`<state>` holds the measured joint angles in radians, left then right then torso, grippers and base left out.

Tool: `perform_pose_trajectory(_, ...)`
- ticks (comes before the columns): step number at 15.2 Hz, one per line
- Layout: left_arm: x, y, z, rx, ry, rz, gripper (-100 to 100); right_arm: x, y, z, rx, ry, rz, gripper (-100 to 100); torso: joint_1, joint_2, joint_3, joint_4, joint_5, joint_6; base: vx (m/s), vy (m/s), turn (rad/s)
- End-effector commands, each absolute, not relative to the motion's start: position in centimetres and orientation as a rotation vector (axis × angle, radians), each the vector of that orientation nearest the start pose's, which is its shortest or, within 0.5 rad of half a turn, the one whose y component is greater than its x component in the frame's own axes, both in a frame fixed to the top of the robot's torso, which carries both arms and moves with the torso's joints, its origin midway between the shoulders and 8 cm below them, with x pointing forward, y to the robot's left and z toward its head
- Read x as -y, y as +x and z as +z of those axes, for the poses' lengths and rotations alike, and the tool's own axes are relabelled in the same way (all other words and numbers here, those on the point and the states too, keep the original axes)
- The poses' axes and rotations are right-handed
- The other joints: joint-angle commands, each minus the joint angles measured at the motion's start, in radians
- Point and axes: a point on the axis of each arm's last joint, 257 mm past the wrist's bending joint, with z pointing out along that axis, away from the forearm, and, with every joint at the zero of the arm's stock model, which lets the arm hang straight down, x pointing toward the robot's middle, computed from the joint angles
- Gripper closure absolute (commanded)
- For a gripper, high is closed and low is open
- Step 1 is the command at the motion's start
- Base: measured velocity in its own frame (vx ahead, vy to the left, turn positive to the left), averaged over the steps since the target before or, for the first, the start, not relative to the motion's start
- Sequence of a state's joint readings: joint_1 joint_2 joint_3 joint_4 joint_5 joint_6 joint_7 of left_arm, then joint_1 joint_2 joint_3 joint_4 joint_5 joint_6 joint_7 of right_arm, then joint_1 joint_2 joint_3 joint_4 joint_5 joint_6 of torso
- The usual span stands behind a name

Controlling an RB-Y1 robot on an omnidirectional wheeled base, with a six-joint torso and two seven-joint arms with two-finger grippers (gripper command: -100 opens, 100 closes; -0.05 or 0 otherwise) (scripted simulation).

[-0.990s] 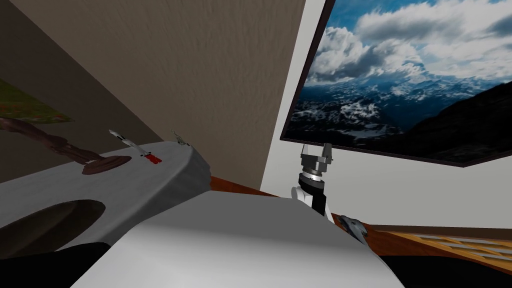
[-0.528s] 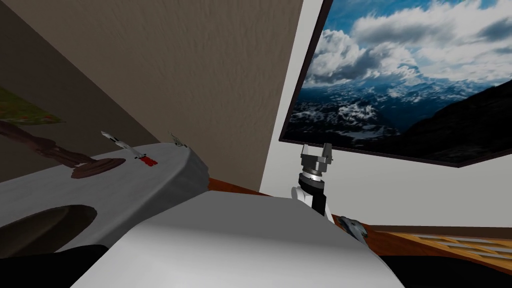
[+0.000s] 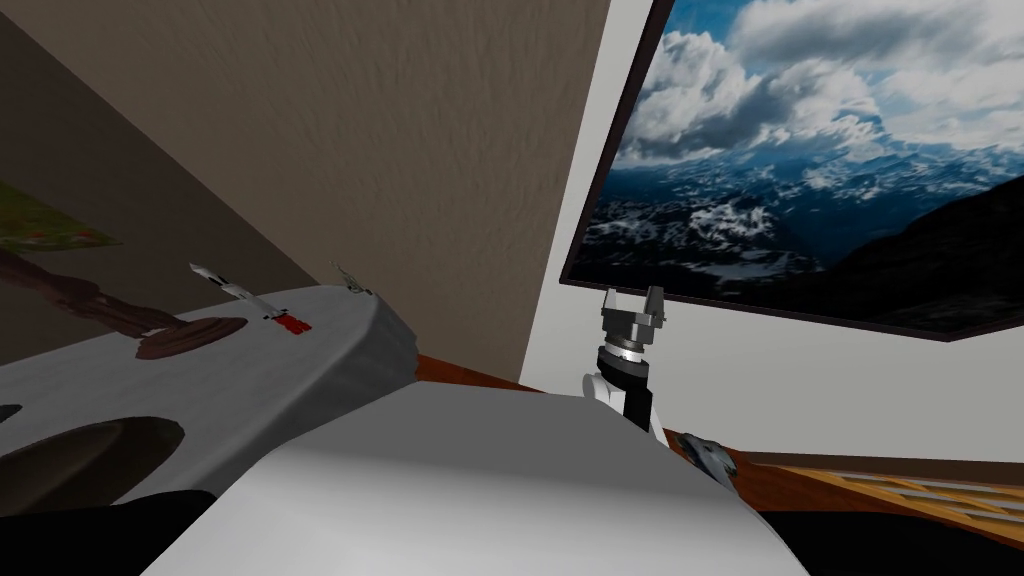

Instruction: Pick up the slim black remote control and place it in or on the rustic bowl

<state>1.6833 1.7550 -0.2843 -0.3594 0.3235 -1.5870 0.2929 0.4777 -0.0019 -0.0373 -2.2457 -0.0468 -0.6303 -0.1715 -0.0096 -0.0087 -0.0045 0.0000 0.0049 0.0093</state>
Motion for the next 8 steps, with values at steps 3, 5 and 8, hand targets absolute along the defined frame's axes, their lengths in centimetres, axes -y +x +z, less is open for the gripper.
perform_pose_trajectory(3,-73.0,-10.9,-6.1,-2.988,-0.890,-0.006,-100,29.2,32.6,4.1,-0.457,0.639,1.487,0,0.001,0.001,0.001,0.000,0.000,0.000,-0.027,0.023,0.022)
perform_pose_trajectory(5,-73.0,-11.3,-6.0,-2.996,-0.899,-0.001,-100,29.2,32.6,4.1,-0.457,0.639,1.487,0,0.001,0.000,0.000,0.000,0.000,0.001,-0.013,0.009,-0.001)
perform_pose_trajectory(8,-72.7,-11.9,-4.5,-3.017,-0.923,0.013,-100,29.2,32.6,4.1,-0.457,0.639,1.487,0,0.000,0.000,0.000,0.000,0.000,0.000,-0.018,0.014,0.032)
